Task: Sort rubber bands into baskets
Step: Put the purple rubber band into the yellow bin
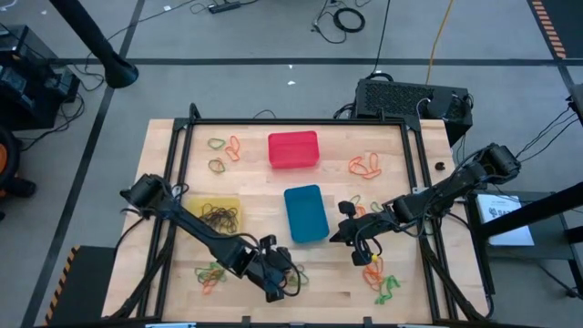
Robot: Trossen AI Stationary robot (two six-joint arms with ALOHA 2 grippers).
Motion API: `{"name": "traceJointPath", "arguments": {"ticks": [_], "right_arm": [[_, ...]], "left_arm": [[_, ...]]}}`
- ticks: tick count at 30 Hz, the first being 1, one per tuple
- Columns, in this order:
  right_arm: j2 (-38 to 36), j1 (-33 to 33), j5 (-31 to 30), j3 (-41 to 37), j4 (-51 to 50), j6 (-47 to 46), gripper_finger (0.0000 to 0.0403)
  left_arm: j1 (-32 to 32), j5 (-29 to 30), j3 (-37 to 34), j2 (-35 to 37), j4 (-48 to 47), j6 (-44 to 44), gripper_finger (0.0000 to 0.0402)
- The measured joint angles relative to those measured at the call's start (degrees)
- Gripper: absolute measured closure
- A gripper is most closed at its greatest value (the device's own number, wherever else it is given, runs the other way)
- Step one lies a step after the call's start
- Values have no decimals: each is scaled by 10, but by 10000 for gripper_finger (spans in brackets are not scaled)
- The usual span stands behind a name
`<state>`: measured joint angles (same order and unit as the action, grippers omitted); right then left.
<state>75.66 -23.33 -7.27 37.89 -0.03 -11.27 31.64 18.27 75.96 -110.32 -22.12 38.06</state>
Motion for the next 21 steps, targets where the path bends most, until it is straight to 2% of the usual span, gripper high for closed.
{"name": "traceJointPath", "arguments": {"ticks": [9,12,21], "right_arm": [[0,0,0,0,1,0,403],[0,0,0,0,2,0,403],[0,0,0,0,1,0,403]], "left_arm": [[-5,23,-2,-39,-3,-69,331],[-5,37,-2,-39,-5,-73,330],[-4,29,-3,-63,-1,-70,330]]}}
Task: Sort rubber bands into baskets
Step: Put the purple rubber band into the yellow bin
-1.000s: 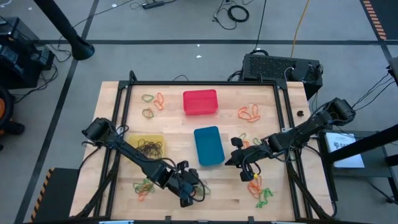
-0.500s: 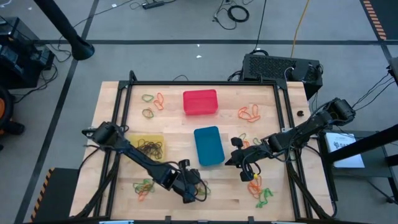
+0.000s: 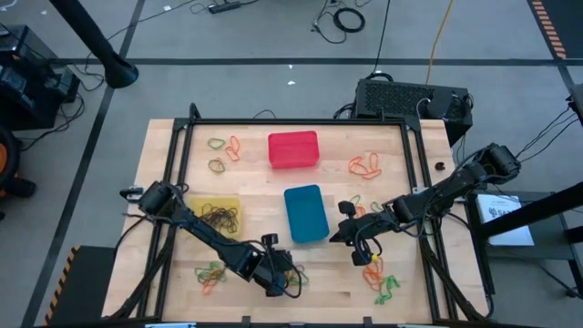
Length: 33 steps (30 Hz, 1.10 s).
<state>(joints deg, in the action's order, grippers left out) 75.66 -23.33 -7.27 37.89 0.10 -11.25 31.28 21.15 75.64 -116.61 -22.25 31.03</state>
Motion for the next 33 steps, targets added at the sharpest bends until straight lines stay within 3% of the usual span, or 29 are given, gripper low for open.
{"name": "traceJointPath", "arguments": {"ticks": [19,26,33], "right_arm": [[0,0,0,0,2,2,403],[0,0,0,0,3,2,403],[0,0,0,0,3,2,403]], "left_arm": [[-9,-22,13,-11,-10,-12,332],[-11,-25,23,-10,-10,-29,392],[-14,-21,22,2,-19,-29,398]]}}
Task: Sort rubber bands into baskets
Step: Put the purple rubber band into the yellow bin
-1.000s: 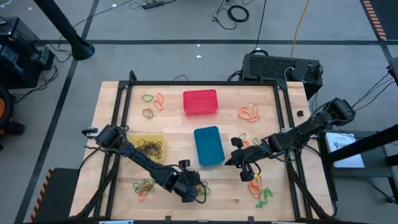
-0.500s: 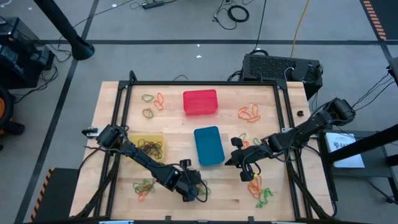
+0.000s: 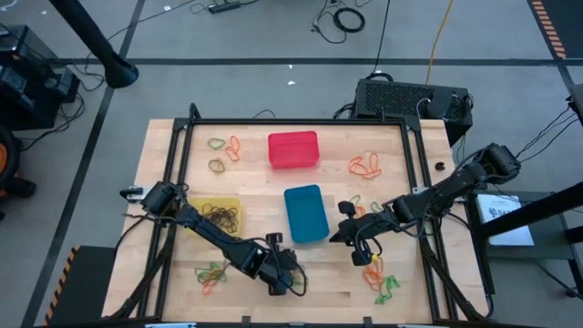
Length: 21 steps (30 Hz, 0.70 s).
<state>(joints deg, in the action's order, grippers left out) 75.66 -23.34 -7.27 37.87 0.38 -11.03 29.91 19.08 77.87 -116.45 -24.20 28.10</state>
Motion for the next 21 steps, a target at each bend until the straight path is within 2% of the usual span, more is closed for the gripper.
{"name": "traceJointPath", "arguments": {"ticks": [9,21], "right_arm": [[0,0,-2,0,3,0,403],[0,0,-2,0,0,0,403]], "left_arm": [[11,38,54,66,-96,-1,399],[61,74,127,137,-160,-4,400]]}}
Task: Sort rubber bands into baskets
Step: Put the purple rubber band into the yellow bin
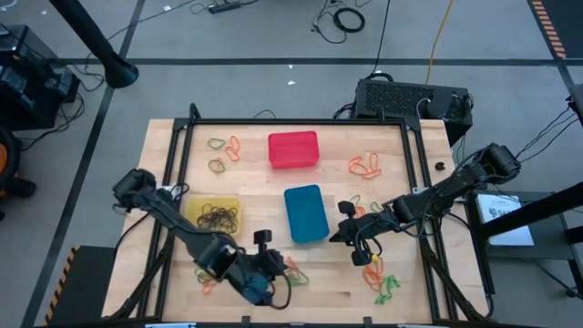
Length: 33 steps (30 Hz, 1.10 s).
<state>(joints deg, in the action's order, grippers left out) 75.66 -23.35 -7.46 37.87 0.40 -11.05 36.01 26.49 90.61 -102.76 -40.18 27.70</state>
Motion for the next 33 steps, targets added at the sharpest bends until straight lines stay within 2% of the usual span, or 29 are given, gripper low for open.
{"name": "traceJointPath", "arguments": {"ticks": [6,10,14,19,20,23,27,30,33], "right_arm": [[0,0,0,0,1,0,403],[0,0,0,0,2,0,403],[0,0,0,0,2,0,403],[0,9,-14,0,4,13,403],[0,16,-31,0,5,10,403],[0,46,-76,0,1,-29,403],[6,80,-71,-10,-9,-36,403],[21,99,-36,-13,-9,-35,403],[33,112,-26,-15,-13,-37,403]], "left_arm": [[25,53,22,29,-36,3,400],[34,87,25,41,-116,17,400],[32,113,25,48,-266,82,400],[15,116,18,47,-488,245,401],[11,115,11,48,-497,266,401],[1,109,-21,68,-484,237,401],[-16,96,-54,83,-494,238,401],[-33,83,-83,101,-497,242,401],[-46,51,-132,126,-497,251,401]]}}
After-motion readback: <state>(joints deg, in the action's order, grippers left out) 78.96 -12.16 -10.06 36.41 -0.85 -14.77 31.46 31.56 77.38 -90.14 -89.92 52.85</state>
